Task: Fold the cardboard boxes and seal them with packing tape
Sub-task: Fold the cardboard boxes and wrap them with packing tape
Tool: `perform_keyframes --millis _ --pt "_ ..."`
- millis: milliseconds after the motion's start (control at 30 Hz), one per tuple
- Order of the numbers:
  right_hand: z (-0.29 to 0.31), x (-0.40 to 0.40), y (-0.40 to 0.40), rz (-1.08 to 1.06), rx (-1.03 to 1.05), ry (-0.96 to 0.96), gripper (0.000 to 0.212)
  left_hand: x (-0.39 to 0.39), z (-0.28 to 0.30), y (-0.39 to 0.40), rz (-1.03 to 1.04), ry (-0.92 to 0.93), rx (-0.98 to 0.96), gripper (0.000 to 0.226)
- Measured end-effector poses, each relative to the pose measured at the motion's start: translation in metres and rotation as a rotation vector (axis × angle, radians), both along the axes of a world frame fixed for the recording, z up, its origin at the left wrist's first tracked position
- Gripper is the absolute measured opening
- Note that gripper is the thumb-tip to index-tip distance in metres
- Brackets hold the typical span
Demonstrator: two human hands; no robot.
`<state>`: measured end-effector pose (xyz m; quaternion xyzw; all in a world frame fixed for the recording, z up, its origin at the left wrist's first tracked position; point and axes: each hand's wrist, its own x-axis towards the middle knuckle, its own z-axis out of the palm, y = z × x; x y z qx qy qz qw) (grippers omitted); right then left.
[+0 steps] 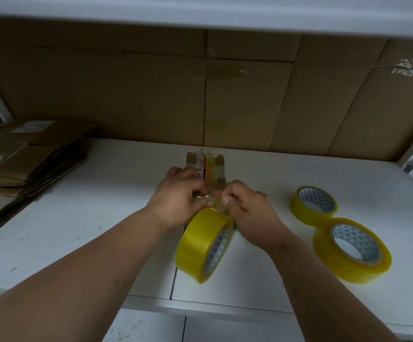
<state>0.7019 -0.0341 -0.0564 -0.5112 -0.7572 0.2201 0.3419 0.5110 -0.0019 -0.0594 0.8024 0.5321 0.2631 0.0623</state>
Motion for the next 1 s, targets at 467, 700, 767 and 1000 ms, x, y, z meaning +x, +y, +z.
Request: perform_keyframes --millis 467,700,767,1000 --pt "-0.007 -0.002 -0.001 0.009 -0.199 0.413 0.016 -0.008 0.010 0.005 -0.034 -0.238 -0.258 0.039" --pt "0.000 -0.003 -0.003 0.079 -0.134 0.362 0.025 0.002 0.051 -0.015 -0.074 -0.336 -0.411 0.031" --pt "0.002 -0.003 -0.006 0.086 -0.105 0.356 0.029 0.011 0.053 -0.018 -0.114 -0.167 -0.330 0.028" --pt "-0.006 0.002 -0.012 0.003 0.115 0.333 0.016 0.027 0.043 -0.020 -0.070 -0.022 -0.144 0.026"
